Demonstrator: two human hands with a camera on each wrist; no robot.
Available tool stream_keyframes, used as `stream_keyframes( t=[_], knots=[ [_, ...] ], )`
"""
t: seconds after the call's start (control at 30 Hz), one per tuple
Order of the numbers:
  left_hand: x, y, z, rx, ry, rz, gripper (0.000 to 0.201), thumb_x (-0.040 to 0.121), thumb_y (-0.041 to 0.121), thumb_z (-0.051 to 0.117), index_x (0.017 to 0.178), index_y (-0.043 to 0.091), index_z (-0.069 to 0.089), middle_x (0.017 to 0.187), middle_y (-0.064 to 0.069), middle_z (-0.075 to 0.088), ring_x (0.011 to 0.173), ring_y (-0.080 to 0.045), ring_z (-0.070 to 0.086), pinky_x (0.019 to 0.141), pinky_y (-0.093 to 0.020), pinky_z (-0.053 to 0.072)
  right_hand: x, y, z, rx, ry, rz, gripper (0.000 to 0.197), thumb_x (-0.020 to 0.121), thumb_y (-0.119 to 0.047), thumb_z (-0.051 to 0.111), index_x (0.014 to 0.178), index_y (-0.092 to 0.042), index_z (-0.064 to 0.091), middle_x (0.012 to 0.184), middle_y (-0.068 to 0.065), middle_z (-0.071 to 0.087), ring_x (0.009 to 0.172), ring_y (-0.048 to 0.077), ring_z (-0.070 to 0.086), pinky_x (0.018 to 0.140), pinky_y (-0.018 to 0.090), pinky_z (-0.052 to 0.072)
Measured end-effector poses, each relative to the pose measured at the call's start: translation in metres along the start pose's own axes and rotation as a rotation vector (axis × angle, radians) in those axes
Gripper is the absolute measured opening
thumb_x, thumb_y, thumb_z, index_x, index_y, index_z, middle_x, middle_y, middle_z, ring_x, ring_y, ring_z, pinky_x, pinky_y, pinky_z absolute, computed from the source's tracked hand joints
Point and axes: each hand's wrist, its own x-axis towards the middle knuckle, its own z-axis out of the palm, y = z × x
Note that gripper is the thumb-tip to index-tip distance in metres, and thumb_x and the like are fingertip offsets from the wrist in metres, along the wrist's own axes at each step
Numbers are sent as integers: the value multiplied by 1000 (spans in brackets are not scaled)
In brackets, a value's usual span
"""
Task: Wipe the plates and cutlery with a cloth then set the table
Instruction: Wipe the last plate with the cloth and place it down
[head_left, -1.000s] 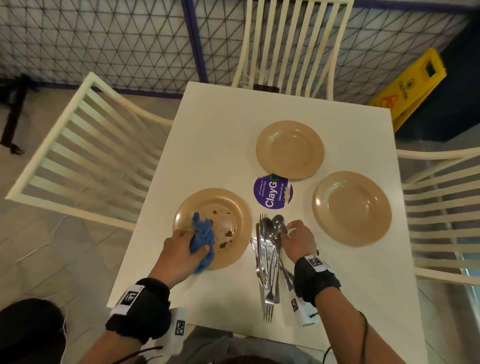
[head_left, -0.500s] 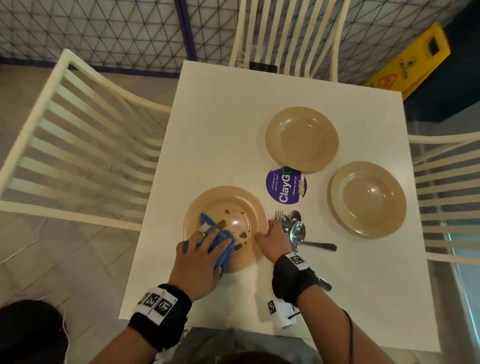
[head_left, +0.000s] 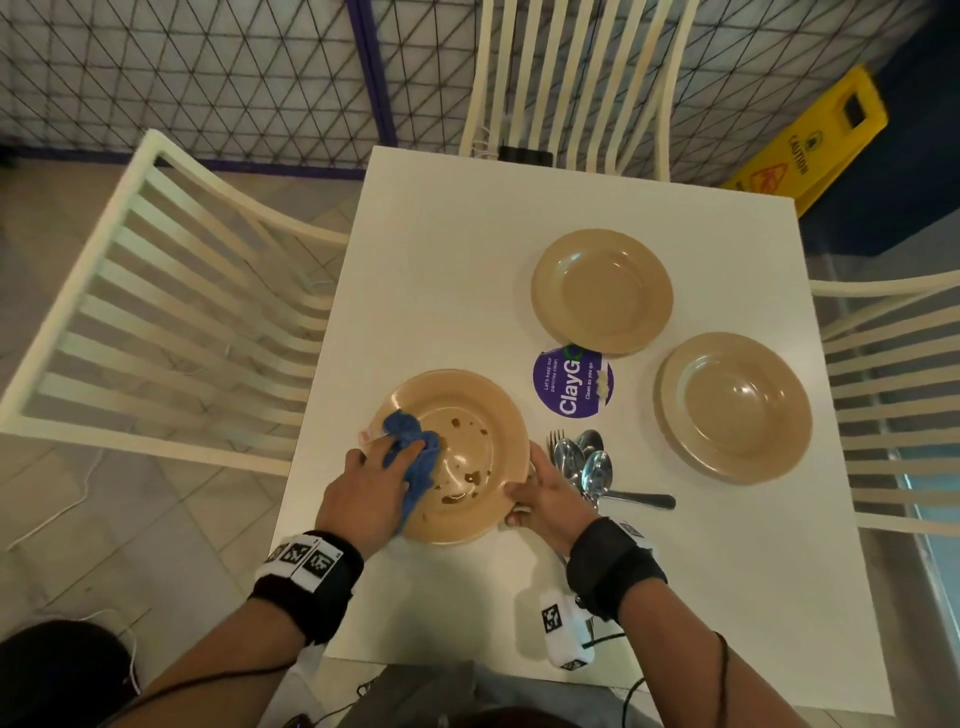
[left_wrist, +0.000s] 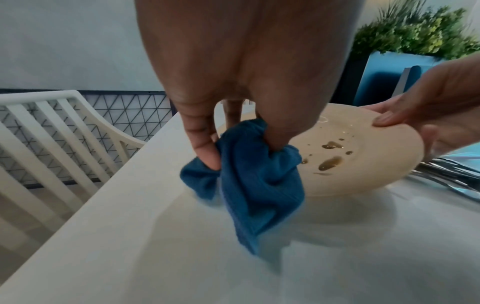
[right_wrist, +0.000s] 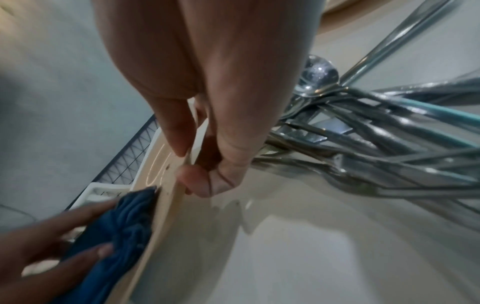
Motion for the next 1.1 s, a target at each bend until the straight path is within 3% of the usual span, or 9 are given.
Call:
stream_keyframes(
  t=[0.17,0.3,0.37,0.5,0.6,0.73,0.87,1.0,1.1],
  knots=[
    [20,29,-30,-74,160,29,65,98,22,53,156,36,25,155,-2,35,124,-34,41,85,-46,54,-20,-8,-8,48,-39,-86,62,93,7,53,139,-34,45,114,13,56,85,25,56,66,33,52],
    [28,89,-45,-140,259,114,71,99,17,53,158,31,17,161,-6,24,137,-36,32,103,-49,46,-38,-26,-14,33,-72,-172,63,94,6,52,141,-34,41,124,22,57,92,30,61,72,40,56],
    [20,126,-44,-166,305,203,71,99,16,54,159,27,18,162,-9,23,135,-38,33,105,-50,44,-47,-40,-19,74,-60,-223,65,94,11,46,141,-34,42,129,17,61,102,32,66,76,48,58],
    [-13,175,-24,-154,335,284,59,101,26,51,155,28,29,161,-5,30,132,-34,39,106,-48,44,-67,-61,-42,130,-38,-308,65,89,19,44,135,-27,48,127,22,63,101,35,65,65,43,56],
    [-38,170,-17,31,412,330,55,92,30,59,145,30,45,151,1,46,129,-34,46,101,-47,45,-85,-63,-64,128,-7,-319,61,93,12,51,137,-29,45,118,17,68,98,34,71,66,44,62],
    [-46,133,-22,182,503,277,50,86,27,65,135,30,57,147,2,53,139,-39,40,105,-55,38,-100,-66,-79,58,-13,-313,66,95,10,46,142,-34,36,118,14,66,89,35,72,69,53,61],
    [-19,123,-55,40,549,152,63,89,16,62,147,31,40,160,-6,36,147,-47,23,113,-66,31,-110,-71,-73,-6,-77,-350,70,93,11,46,141,-39,36,124,20,61,87,35,68,73,56,57],
    [-9,178,-76,-235,473,153,70,100,23,46,158,40,10,169,9,-6,156,-23,-5,114,-70,26,-117,-79,-59,-22,-142,-373,72,93,13,45,142,-40,37,134,15,57,105,43,66,80,66,55],
    [-28,223,-60,-293,453,327,71,100,18,48,160,28,12,170,0,5,156,-25,-2,124,-54,19,-121,-90,-65,15,-121,-451,73,89,20,42,140,-32,44,130,12,64,112,38,65,71,42,60]
  ],
)
